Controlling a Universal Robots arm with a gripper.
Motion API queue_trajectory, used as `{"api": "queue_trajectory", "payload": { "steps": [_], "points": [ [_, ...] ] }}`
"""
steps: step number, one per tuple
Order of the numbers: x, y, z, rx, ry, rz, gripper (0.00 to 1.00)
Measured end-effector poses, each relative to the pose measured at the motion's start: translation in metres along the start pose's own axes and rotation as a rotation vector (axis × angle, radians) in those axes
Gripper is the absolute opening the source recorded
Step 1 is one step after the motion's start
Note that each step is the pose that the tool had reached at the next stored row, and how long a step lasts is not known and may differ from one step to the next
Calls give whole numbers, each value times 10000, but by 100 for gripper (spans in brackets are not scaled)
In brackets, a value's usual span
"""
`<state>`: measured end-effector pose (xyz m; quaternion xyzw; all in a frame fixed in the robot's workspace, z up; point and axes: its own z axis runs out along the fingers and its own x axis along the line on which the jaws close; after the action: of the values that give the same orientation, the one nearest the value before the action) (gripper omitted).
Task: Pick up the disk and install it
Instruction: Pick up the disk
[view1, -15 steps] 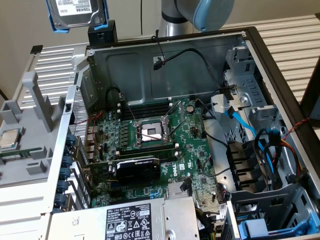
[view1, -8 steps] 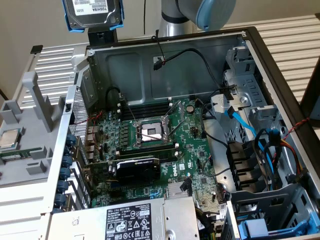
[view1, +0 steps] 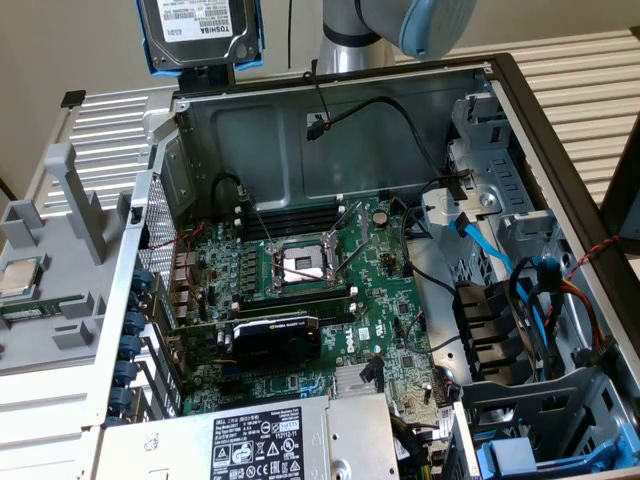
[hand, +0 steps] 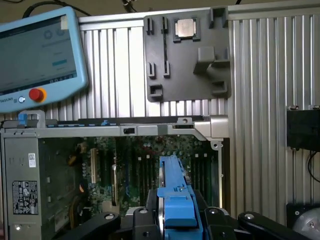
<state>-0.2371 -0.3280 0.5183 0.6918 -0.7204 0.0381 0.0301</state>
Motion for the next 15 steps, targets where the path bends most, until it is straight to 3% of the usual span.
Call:
{"api": "queue_trajectory", "payload": {
  "steps": [3, 15],
  "points": [
    [71, -85, 8, 1, -4, 0, 37],
    [155, -634, 24, 0, -15, 1, 37]
  ]
}}
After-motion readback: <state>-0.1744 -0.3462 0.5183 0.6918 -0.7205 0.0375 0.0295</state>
